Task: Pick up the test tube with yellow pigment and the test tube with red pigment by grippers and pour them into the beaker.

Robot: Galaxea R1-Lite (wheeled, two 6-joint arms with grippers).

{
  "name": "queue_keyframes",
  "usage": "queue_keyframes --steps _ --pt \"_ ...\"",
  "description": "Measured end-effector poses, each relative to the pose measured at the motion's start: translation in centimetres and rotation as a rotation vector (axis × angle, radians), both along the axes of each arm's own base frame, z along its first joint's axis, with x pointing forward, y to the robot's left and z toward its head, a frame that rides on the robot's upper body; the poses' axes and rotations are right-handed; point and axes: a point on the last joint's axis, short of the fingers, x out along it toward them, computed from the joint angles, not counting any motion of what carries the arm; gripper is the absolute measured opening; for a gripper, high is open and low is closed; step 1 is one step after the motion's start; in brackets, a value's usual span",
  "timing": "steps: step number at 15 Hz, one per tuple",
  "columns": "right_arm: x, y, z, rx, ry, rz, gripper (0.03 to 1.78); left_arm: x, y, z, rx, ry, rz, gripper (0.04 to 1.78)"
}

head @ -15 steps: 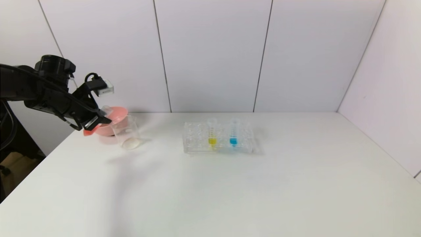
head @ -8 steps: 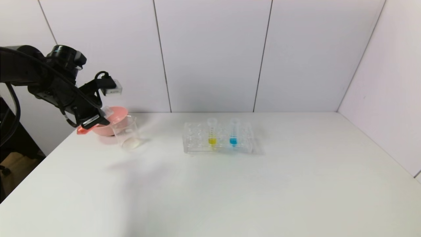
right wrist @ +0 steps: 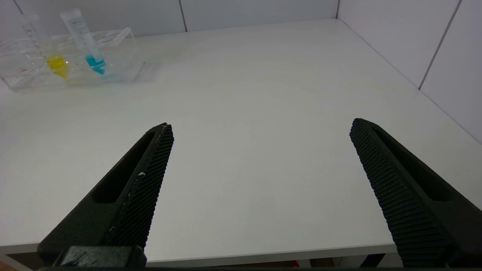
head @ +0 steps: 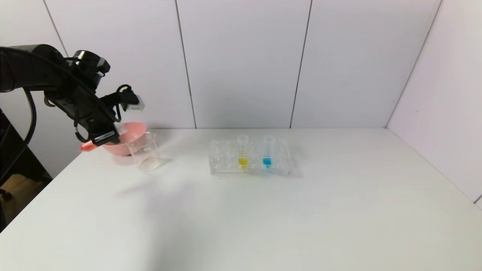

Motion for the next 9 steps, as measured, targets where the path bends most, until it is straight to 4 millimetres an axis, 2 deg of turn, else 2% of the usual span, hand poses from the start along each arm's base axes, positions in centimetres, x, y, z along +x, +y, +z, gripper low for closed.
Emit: queue_keyframes --steps 9 --pt "0.0 0.0 0.0 0.000 0.000 0.000 1.71 1.4 -1.3 -1.6 0.212 0.038 0.079 0.47"
